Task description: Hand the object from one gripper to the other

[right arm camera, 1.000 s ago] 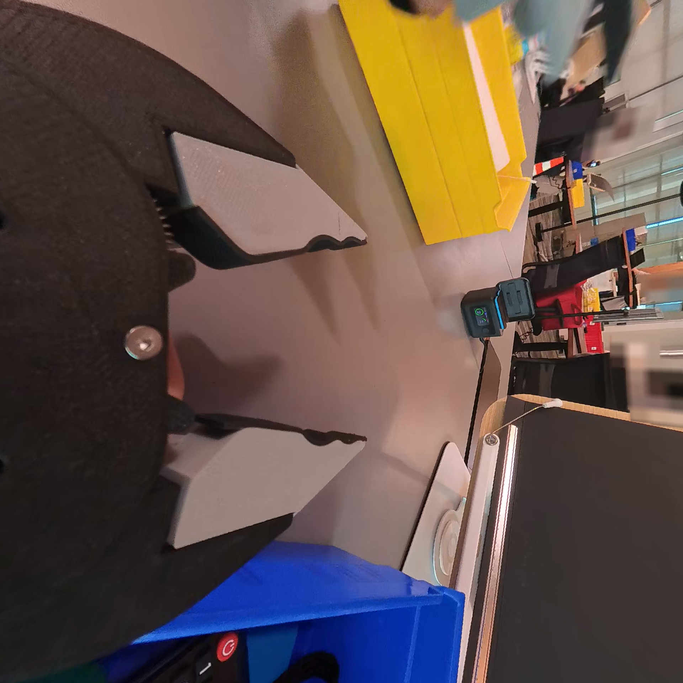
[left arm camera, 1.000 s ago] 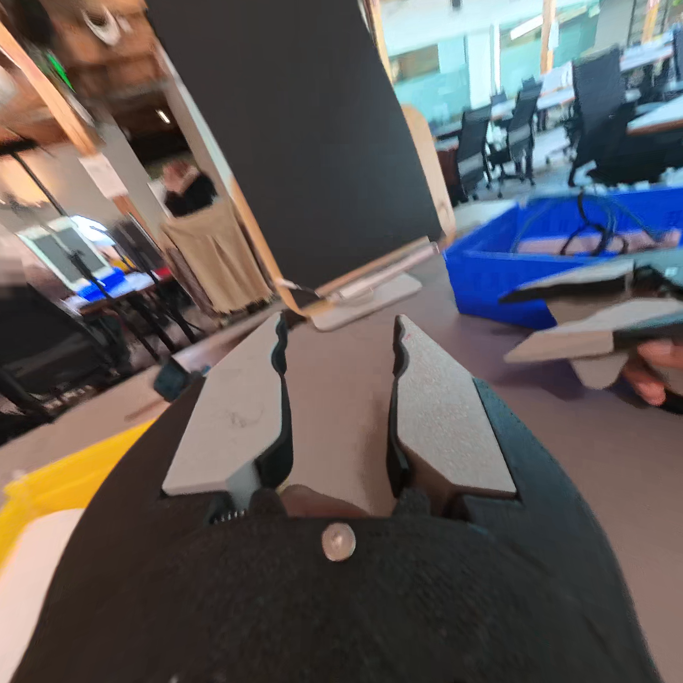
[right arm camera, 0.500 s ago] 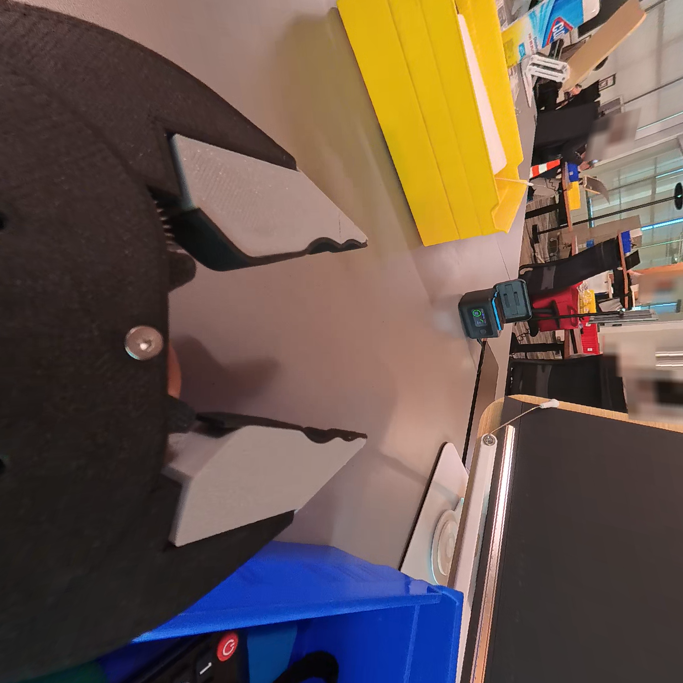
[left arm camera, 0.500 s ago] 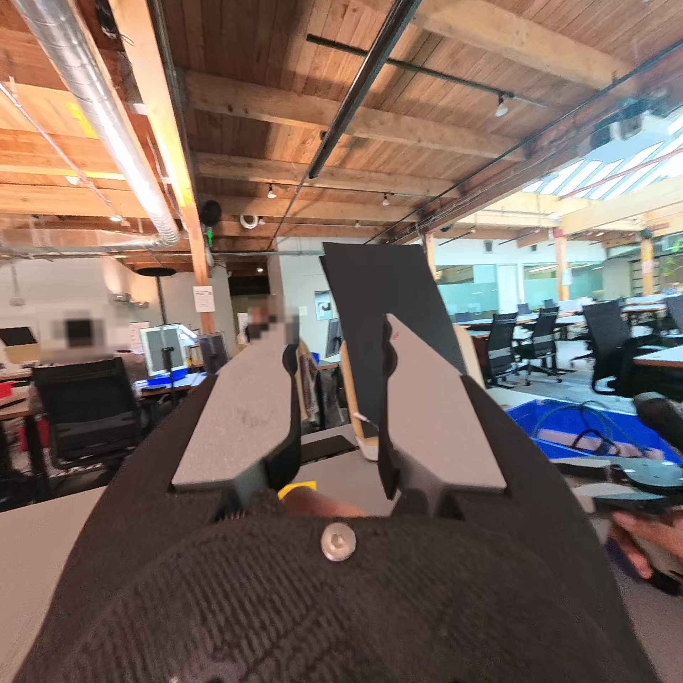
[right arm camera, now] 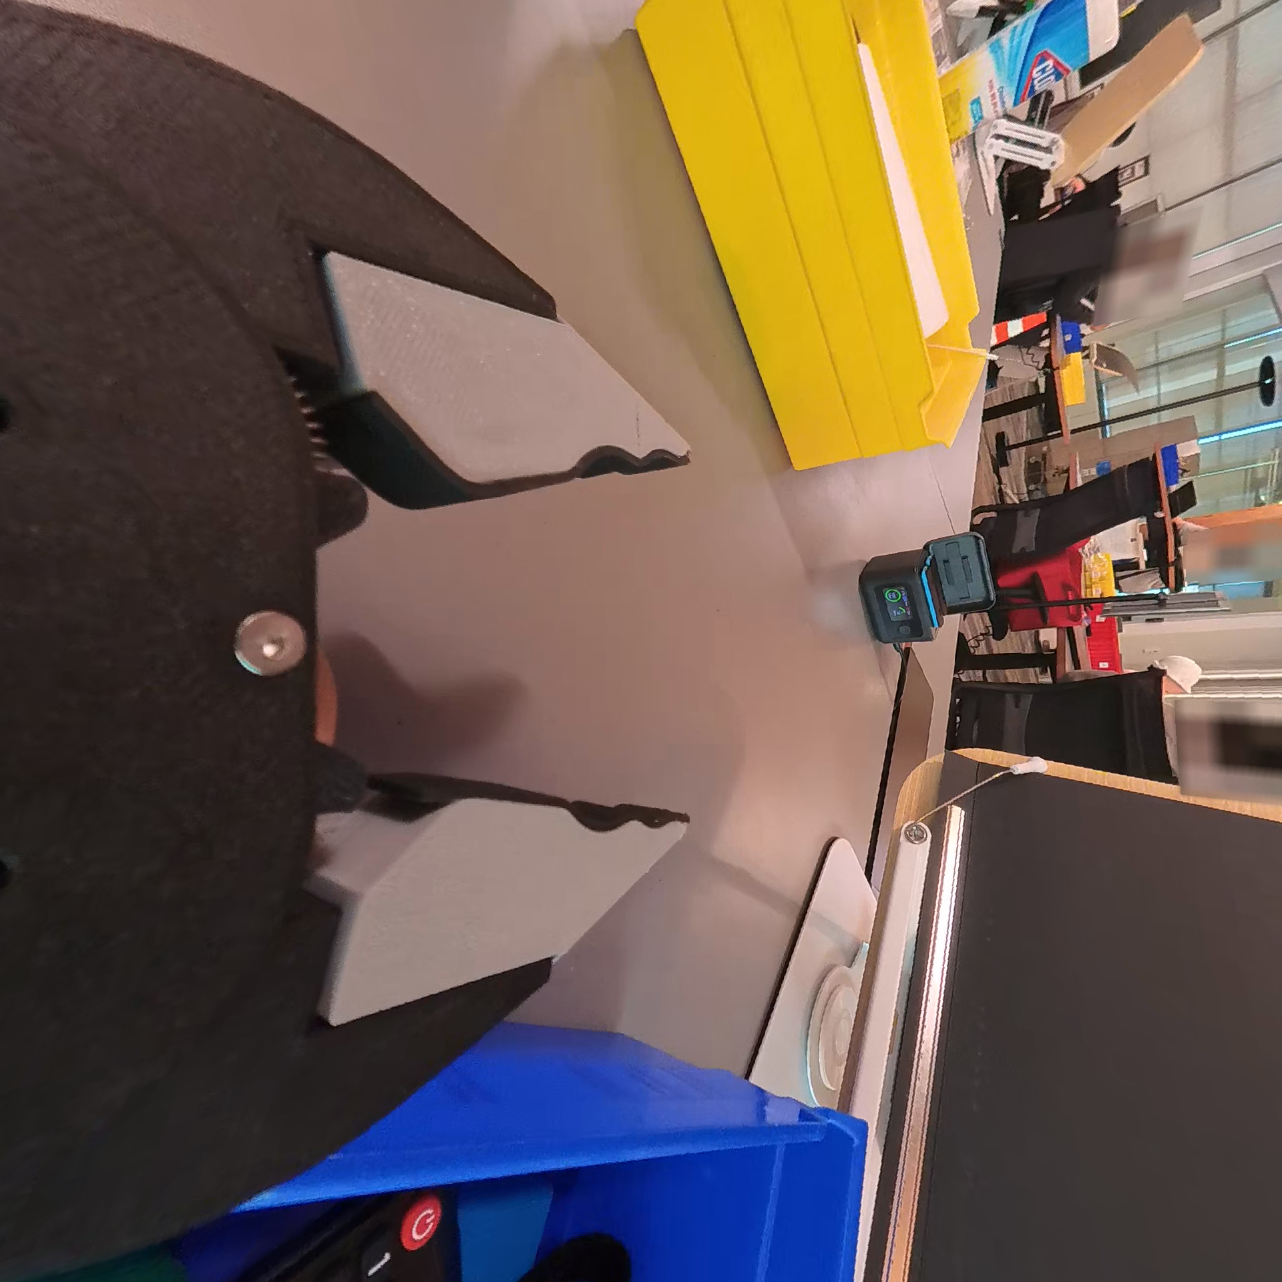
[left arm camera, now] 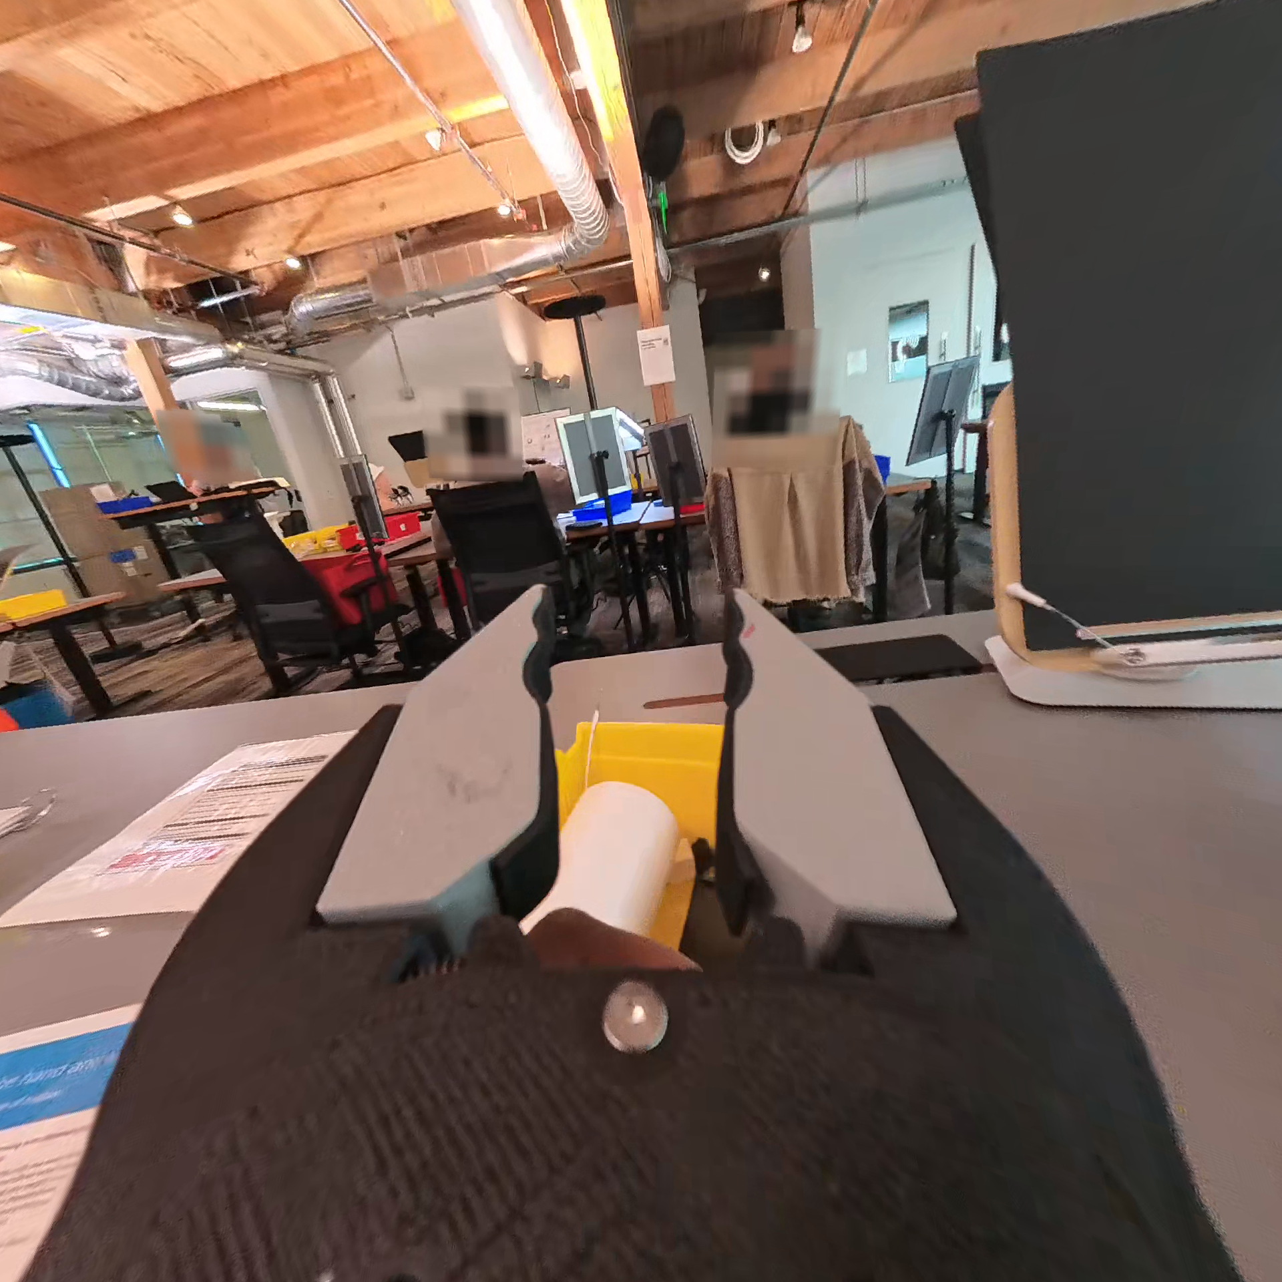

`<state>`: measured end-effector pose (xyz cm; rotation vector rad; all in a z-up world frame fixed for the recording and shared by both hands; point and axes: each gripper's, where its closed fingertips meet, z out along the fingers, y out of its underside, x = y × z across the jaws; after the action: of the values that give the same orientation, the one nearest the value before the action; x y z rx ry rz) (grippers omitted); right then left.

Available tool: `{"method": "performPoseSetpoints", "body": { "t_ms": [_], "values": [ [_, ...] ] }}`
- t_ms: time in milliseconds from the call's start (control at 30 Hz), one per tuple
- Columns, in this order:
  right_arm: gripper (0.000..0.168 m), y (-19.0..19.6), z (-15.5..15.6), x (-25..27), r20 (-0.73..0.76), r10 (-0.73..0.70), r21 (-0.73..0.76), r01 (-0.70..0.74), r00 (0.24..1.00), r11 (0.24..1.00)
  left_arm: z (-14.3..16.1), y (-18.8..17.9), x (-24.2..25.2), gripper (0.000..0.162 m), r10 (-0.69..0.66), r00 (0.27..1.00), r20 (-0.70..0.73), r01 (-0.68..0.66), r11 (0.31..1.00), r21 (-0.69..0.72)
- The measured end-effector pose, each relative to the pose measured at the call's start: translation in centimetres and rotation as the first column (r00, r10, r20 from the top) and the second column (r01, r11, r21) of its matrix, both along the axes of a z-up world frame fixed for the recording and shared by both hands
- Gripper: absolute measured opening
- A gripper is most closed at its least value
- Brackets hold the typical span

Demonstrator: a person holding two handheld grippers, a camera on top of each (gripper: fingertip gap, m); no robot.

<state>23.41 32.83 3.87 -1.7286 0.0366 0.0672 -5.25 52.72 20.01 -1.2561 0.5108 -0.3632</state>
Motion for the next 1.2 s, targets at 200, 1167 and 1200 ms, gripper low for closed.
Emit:
{"method": "performPoseSetpoints", "body": {
  "t_ms": [200, 1167, 1200],
  "values": [
    [0.092, 0.0, 0.0, 0.0, -0.002, 0.0, 0.002, 0.0, 1.0, 1.0, 0.2, -0.3, 0.1, 0.044, -0.038, 0.998, 0.056, 0.039, 0.999, -0.013],
    [0.087, -0.1, 0.0, 0.0, -0.008, 0.001, 0.003, -0.001, 1.0, 1.0, -5.5, -3.2, 8.1, 0.04, -0.324, 0.936, -0.14, 0.295, 0.936, -0.195],
    [0.087, 0.0, 0.0, 0.0, -0.007, 0.001, 0.003, -0.001, 1.0, 1.0, -5.9, -3.0, 7.4, 0.044, -0.347, 0.926, -0.152, 0.308, 0.923, -0.229]
  ]
}}
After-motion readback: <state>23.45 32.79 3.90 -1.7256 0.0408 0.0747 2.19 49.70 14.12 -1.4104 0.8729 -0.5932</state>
